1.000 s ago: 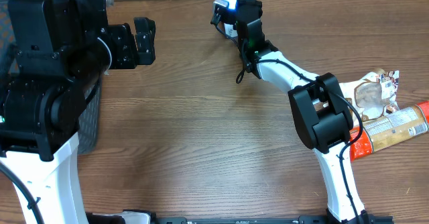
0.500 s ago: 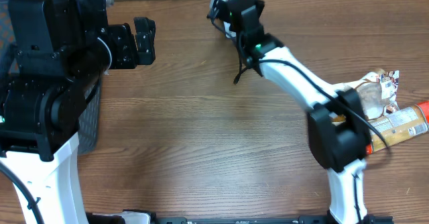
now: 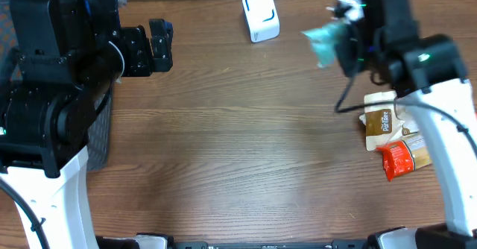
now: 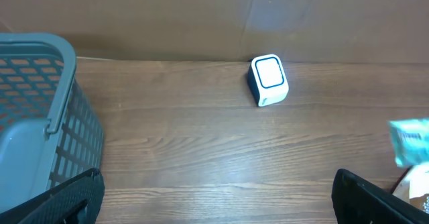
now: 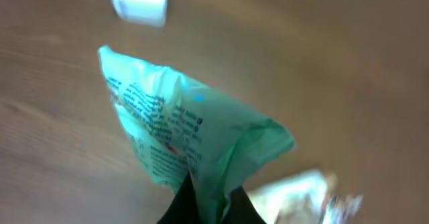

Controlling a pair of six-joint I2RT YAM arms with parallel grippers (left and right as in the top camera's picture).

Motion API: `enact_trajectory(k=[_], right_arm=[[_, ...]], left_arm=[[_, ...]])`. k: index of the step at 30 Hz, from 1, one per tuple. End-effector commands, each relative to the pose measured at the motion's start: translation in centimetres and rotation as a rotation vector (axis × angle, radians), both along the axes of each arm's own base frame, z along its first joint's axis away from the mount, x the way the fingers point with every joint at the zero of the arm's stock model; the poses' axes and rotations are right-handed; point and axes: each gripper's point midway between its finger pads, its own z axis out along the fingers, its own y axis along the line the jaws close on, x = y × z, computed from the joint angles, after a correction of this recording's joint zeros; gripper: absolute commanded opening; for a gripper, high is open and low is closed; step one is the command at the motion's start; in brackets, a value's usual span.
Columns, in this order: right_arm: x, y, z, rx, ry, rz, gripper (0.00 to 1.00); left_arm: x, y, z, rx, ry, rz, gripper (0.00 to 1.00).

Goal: Scan the item barcode
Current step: 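Carry the snack bar right and drop it on the pile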

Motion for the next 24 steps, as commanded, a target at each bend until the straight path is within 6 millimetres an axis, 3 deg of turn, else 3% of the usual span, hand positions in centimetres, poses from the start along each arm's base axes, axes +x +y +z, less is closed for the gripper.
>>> enact_trajectory(k=[1, 6, 8, 15, 16, 17, 18, 24], right_arm=[[-1.1, -2.9, -1.9, 0.112, 0.118, -0.119, 0.04], [-1.8, -9.6, -5.2, 0.117, 0.21, -0.307, 0.04], [-2.1, -12.1, -7.7, 0.156, 0.251, -0.377, 0.06], [-3.2, -14.5, -12.9, 0.258, 0.327, -0.459, 0.09], [-3.5, -15.0, -13.4, 0.262, 0.331, -0.474, 0.15], [-3.6, -15.3, -13.7, 0.263, 0.332, -0.484, 0.52], [-3.7, -15.7, -13.9, 0.265, 0.331, -0.495, 0.75], [-2.8, -17.2, -13.4, 0.292, 0.274, -0.564, 0.89]], left_arm=[[0.2, 0.0, -0.1, 0.019, -0.001, -0.008, 1.0], [0.2, 0.0, -0.1, 0.019, -0.001, -0.008, 1.0], [0.2, 0.0, -0.1, 0.019, -0.001, -0.008, 1.0], [0.2, 0.0, -0.1, 0.019, -0.001, -0.008, 1.0], [0.2, 0.0, -0.1, 0.019, -0.001, -0.008, 1.0], [0.2, 0.0, -0.1, 0.019, -0.001, -0.008, 1.0], [0.2, 0.0, -0.1, 0.019, -0.001, -0.008, 1.0], [0.2, 0.0, -0.1, 0.019, -0.001, -0.008, 1.0]])
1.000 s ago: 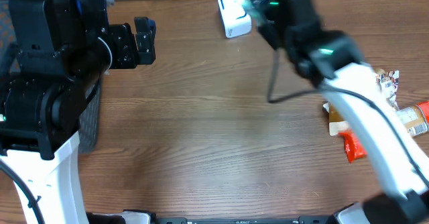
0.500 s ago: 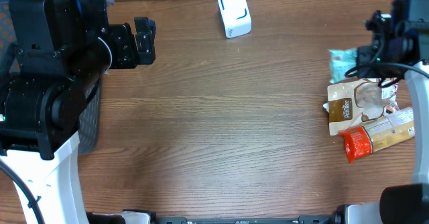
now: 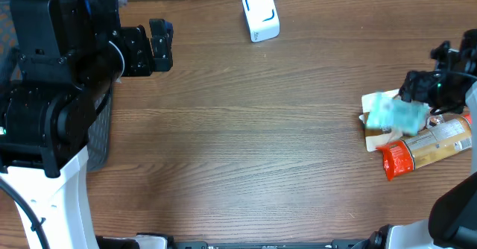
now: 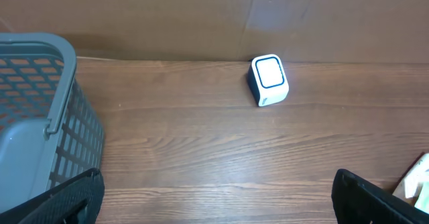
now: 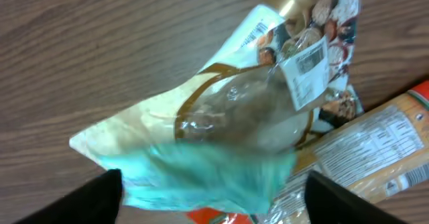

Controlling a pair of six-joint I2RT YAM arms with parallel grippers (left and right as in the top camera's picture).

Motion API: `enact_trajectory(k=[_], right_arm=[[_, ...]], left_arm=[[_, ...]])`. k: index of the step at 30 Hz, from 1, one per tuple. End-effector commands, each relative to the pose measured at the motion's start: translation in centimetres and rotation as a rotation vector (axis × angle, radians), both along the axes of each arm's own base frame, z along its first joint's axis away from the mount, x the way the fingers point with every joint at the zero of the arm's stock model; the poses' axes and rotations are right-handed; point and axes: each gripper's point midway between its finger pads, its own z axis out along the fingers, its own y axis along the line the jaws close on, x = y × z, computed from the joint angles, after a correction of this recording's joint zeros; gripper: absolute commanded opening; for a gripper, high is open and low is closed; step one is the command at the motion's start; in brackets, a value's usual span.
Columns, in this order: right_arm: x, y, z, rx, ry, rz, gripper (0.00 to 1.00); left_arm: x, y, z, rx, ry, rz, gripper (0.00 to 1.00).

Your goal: Scan the item barcode

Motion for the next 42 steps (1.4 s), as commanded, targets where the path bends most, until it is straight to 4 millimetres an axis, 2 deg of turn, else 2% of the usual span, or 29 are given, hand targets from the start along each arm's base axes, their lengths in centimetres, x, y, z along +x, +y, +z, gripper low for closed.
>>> enact_trajectory(k=[1, 4, 7, 11, 13, 14, 16, 17, 18, 21, 24, 26, 30, 33, 37, 42], right_arm=[[0.5, -0.1, 0.9, 0.024, -0.036, -0.049, 0.9], [1.2, 0.8, 2.2, 0.068, -0.073, -0.044, 0.91], [1.9, 2.4, 4.6, 0.142, -0.136, -0.004, 0.91], [2.7, 5.9, 9.6, 0.27, -0.262, 0.089, 0.91], [2.4, 8.4, 12.9, 0.337, -0.327, 0.157, 0.97], [2.0, 9.4, 14.6, 0.353, -0.353, 0.185, 1.0], [0.6, 10.7, 17.8, 0.351, -0.388, 0.218, 1.0], [-0.3, 11.1, 19.3, 0.346, -0.403, 0.226, 1.0], [-2.1, 11.7, 21.7, 0.338, -0.428, 0.234, 1.0], [-5.3, 12.5, 25.6, 0.314, -0.494, 0.246, 1.0], [-7.1, 12.9, 28.3, 0.278, -0.587, 0.268, 1.0], [-8.4, 12.9, 29.0, 0.241, -0.615, 0.271, 1.0], [-10.9, 9.8, 27.8, 0.048, -0.553, 0.145, 1.0], [-12.1, 9.1, 27.5, -0.004, -0.531, 0.11, 1.0], [-12.7, 9.2, 27.1, 0.001, -0.506, 0.106, 1.0], [-12.2, 9.0, 26.7, 0.005, -0.49, 0.105, 1.0]], left_arm=[[0.2, 0.0, 0.0, 0.019, -0.003, -0.008, 0.99], [0.2, 0.0, 0.0, 0.019, -0.003, -0.008, 1.0], [0.2, 0.0, 0.0, 0.019, -0.003, -0.008, 1.0], [0.2, 0.0, 0.0, 0.019, -0.003, -0.008, 1.0], [0.2, 0.0, 0.0, 0.019, -0.003, -0.008, 1.0], [0.2, 0.0, 0.0, 0.019, -0.003, -0.008, 1.0], [0.2, 0.0, 0.0, 0.019, -0.003, -0.008, 1.0], [0.2, 0.0, 0.0, 0.019, -0.003, -0.008, 1.0], [0.2, 0.0, 0.0, 0.019, -0.003, -0.008, 1.0], [0.2, 0.0, 0.0, 0.019, -0.003, -0.008, 1.0], [0.2, 0.0, 0.0, 0.019, -0.003, -0.008, 1.0], [0.2, 0.0, 0.0, 0.019, -0.003, -0.008, 1.0], [0.2, 0.0, 0.0, 0.019, -0.003, -0.008, 1.0], [0.2, 0.0, 0.0, 0.019, -0.003, -0.008, 1.0], [0.2, 0.0, 0.0, 0.019, -0.003, -0.008, 1.0], [0.2, 0.0, 0.0, 0.019, -0.003, -0.008, 1.0]])
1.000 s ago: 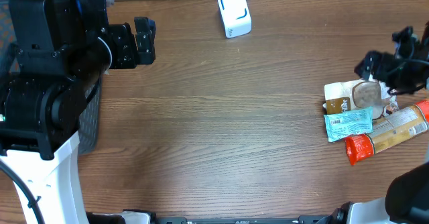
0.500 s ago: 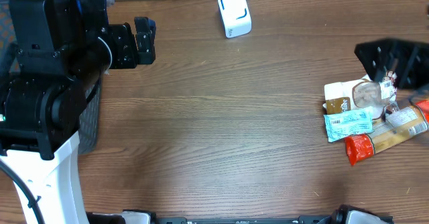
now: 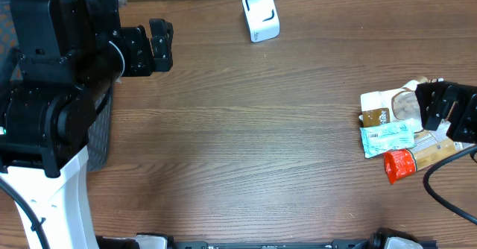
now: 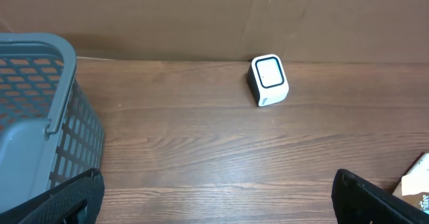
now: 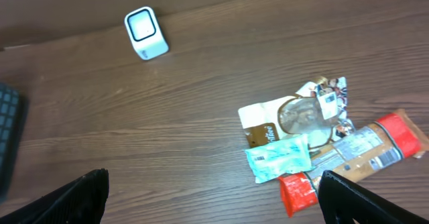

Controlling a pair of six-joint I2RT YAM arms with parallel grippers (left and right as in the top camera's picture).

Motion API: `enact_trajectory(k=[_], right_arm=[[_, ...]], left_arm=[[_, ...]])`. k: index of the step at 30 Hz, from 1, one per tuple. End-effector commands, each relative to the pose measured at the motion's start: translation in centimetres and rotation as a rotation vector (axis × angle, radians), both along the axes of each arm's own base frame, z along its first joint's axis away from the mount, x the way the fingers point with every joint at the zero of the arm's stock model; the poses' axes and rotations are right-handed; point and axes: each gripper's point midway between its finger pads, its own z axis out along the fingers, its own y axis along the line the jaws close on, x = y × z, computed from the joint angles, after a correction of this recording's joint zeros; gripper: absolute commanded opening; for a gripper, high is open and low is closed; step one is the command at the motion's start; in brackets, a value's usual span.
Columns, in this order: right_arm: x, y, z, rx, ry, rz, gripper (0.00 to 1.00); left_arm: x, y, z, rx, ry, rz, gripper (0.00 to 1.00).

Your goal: Scan the item barcode

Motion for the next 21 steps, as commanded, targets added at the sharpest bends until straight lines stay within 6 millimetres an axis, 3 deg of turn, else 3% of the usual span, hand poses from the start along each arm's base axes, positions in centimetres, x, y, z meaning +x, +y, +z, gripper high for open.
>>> enact_trajectory(k=[1, 5, 10, 18, 21], right_arm=[[0.2, -0.5, -0.4, -0.018, 0.016, -0.014, 1.0], [0.1, -0.8, -1.4, -0.062, 0.051, -0.022, 1.0], [-0.6, 1.4, -2.8, -0.106, 0.062, 0.077, 1.0], [4.2, 2.6, -3.9, -0.148, -0.266, 0.104, 1.0], [5.7, 3.6, -5.9, -0.126, -0.448, 0.139, 1.0]], left_arm=[[0.2, 0.0, 0.0, 0.019, -0.002, -0.008, 0.99], [0.2, 0.0, 0.0, 0.019, -0.002, -0.008, 1.0], [0.2, 0.0, 0.0, 0.019, -0.002, -0.008, 1.0], [0.2, 0.0, 0.0, 0.019, -0.002, -0.008, 1.0], [0.2, 0.0, 0.0, 0.019, -0.002, -0.008, 0.99]])
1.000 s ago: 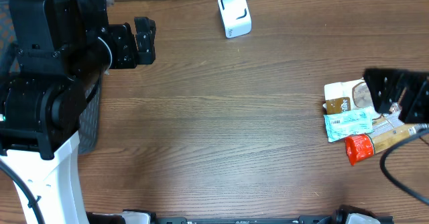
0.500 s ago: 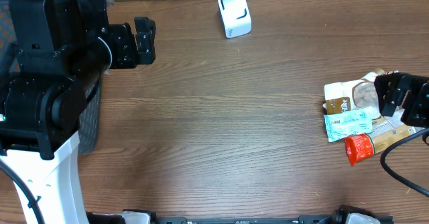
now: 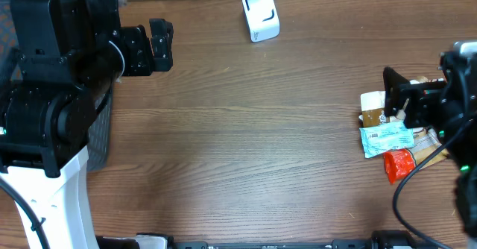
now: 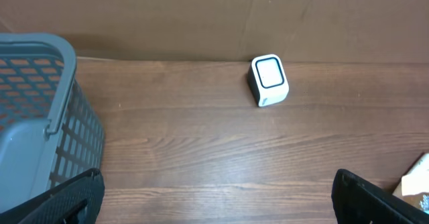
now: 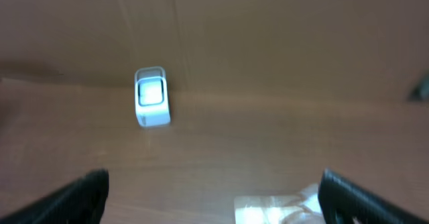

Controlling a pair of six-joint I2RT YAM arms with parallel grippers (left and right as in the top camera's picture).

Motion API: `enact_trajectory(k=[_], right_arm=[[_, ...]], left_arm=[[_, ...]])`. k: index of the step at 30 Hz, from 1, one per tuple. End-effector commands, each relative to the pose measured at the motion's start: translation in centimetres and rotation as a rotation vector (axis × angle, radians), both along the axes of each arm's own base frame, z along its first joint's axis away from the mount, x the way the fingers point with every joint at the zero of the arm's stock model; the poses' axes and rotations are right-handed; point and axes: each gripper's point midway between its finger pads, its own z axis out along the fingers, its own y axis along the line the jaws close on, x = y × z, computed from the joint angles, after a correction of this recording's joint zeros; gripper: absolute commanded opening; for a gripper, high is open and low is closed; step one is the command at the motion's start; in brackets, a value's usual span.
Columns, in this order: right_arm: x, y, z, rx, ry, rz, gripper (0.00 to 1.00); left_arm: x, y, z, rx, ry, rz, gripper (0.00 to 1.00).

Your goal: Scan the item barcode

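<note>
The white, blue-rimmed scanner (image 3: 260,15) stands at the table's back edge, also in the left wrist view as the scanner (image 4: 269,80) and in the blurred right wrist view as the scanner (image 5: 152,96). The teal packet (image 3: 386,139) lies flat on a pile at the right, between a brown-and-white pouch (image 3: 376,107) and a red-capped package (image 3: 399,163). My right gripper (image 3: 399,98) hangs open over the pile, empty; in the right wrist view the right gripper (image 5: 214,204) faces the scanner. My left gripper (image 3: 160,46) is open and empty at the far left.
A grey mesh basket (image 4: 33,117) stands at the left edge by the left arm. A brown cardboard wall (image 4: 201,16) closes off the back of the table. The pouch's pale corner (image 5: 268,207) shows low in the right wrist view.
The right arm has shifted left over the pile and its camera now faces the back wall and scanner instead of looking down. The teal packet and the left arm have not moved.
My right gripper was shut on the teal packet, held up near the scanner. Then it was open over the pile at the right with the packet blurred beneath it. Later the packet lay flat on the pile, where it still lies.
</note>
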Motion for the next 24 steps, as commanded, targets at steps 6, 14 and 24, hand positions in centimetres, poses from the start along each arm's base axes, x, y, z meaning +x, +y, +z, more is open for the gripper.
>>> enact_trajectory(k=[6, 14, 24], right_arm=[[-0.7, 2.5, -8.0, 0.017, -0.269, 0.088, 1.0], [-3.4, 3.3, -12.9, 0.04, -0.518, 0.121, 1.0], [-3.7, 3.7, -19.1, 0.041, -0.477, 0.149, 1.0]], left_arm=[[0.2, 0.0, 0.0, 0.019, -0.002, -0.008, 1.0], [0.2, 0.0, 0.0, 0.019, -0.002, -0.008, 1.0], [0.2, 0.0, 0.0, 0.019, -0.002, -0.008, 1.0]])
